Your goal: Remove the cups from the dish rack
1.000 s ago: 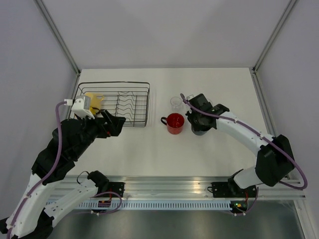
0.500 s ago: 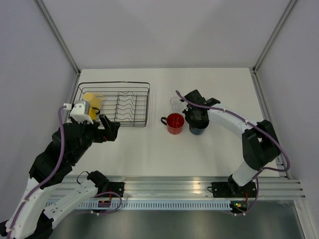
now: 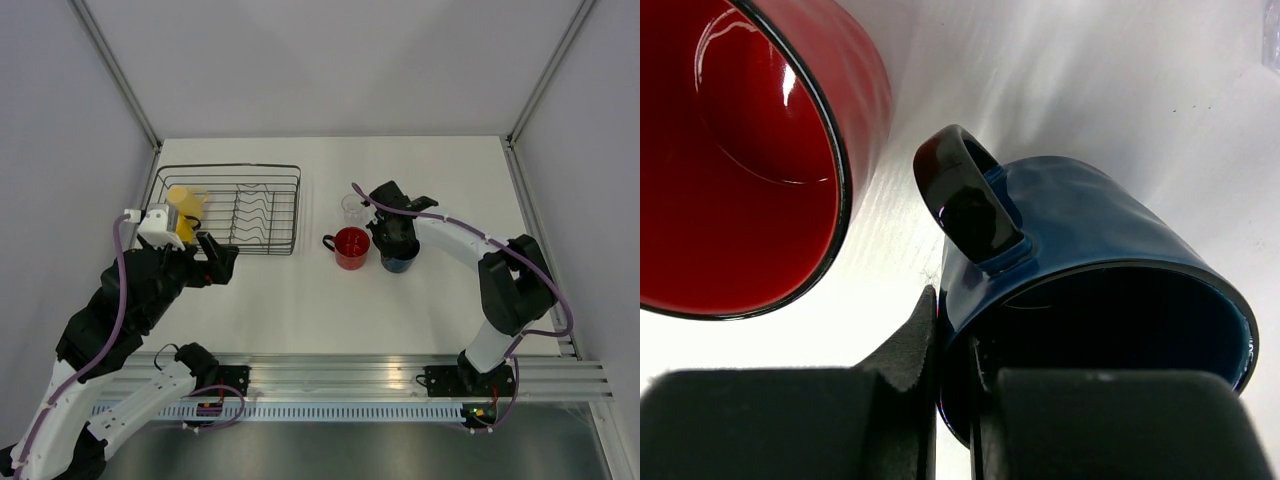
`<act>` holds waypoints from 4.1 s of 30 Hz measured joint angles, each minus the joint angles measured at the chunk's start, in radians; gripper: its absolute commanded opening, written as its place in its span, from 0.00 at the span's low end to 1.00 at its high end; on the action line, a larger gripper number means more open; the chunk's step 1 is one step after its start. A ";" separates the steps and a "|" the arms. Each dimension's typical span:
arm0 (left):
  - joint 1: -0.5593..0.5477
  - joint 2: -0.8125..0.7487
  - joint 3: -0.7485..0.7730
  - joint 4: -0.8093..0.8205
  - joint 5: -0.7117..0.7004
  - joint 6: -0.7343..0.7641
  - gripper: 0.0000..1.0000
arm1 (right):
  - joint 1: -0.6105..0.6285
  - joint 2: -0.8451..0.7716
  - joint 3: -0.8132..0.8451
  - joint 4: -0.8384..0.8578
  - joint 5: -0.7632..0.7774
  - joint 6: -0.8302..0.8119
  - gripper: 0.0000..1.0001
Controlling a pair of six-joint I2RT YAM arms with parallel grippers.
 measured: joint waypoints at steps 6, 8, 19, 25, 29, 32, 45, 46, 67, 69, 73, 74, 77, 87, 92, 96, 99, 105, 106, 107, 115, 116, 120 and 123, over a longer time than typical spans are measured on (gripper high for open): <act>0.000 0.000 0.000 -0.001 -0.012 0.000 1.00 | 0.000 0.004 0.000 0.002 0.004 -0.004 0.21; 0.000 0.002 0.000 -0.004 -0.027 0.000 1.00 | 0.000 0.004 0.005 0.003 0.005 -0.006 0.23; 0.000 0.060 0.000 -0.040 -0.115 -0.009 1.00 | -0.002 -0.026 0.024 -0.002 0.030 -0.010 0.33; 0.003 0.180 0.009 -0.083 -0.213 -0.076 1.00 | -0.003 -0.159 0.034 -0.034 0.044 -0.009 0.44; 0.055 0.293 0.051 -0.107 -0.227 -0.112 1.00 | -0.004 -0.319 0.036 -0.038 0.045 -0.003 0.69; 0.151 0.368 0.090 -0.105 -0.208 -0.122 1.00 | -0.005 -0.466 0.026 -0.001 0.045 0.009 0.98; 0.677 0.629 0.179 -0.027 0.023 -0.113 1.00 | -0.006 -0.769 -0.239 0.293 -0.060 0.161 0.98; 0.717 0.653 0.181 -0.021 0.046 -0.108 1.00 | -0.006 -0.771 -0.262 0.315 -0.077 0.174 0.98; 0.961 0.932 0.123 0.297 0.333 0.309 1.00 | -0.006 -0.722 -0.467 0.600 -0.232 0.252 0.98; 0.974 0.932 0.123 0.301 0.355 0.362 1.00 | -0.006 -0.727 -0.481 0.604 -0.234 0.249 0.98; 0.979 0.932 0.123 0.302 0.378 0.453 1.00 | -0.006 -0.743 -0.488 0.612 -0.238 0.246 0.98; 0.980 0.932 0.123 0.301 0.383 0.473 1.00 | -0.006 -0.748 -0.488 0.613 -0.238 0.246 0.98; 0.989 0.938 0.124 0.300 0.411 0.518 1.00 | -0.006 -0.765 -0.488 0.620 -0.246 0.246 0.98; 0.999 1.036 0.152 0.274 0.471 0.595 1.00 | -0.006 -0.780 -0.492 0.629 -0.270 0.245 0.98; 1.003 1.044 0.155 0.260 0.463 0.610 1.00 | -0.006 -0.786 -0.492 0.629 -0.271 0.244 0.98; 1.006 1.045 0.155 0.259 0.451 0.619 1.00 | -0.006 -0.790 -0.492 0.629 -0.273 0.241 0.98; 1.006 1.047 0.155 0.259 0.443 0.622 1.00 | -0.006 -0.797 -0.492 0.628 -0.274 0.237 0.98; 1.006 1.072 0.155 0.259 0.430 0.628 1.00 | -0.006 -0.816 -0.494 0.629 -0.274 0.237 0.98; 1.006 1.077 0.155 0.260 0.431 0.628 1.00 | -0.006 -0.815 -0.494 0.629 -0.274 0.237 0.98; 1.006 1.083 0.155 0.259 0.430 0.628 1.00 | -0.006 -0.815 -0.495 0.628 -0.274 0.236 0.98; 1.005 1.128 0.155 0.259 0.438 0.628 1.00 | -0.006 -0.815 -0.496 0.628 -0.277 0.234 0.98; 1.005 1.133 0.155 0.259 0.439 0.628 1.00 | -0.006 -0.815 -0.496 0.628 -0.278 0.234 0.98; 1.005 1.146 0.155 0.260 0.459 0.628 1.00 | -0.006 -0.815 -0.496 0.628 -0.281 0.234 0.98; 1.004 1.154 0.155 0.261 0.470 0.628 1.00 | -0.006 -0.815 -0.496 0.628 -0.281 0.233 0.98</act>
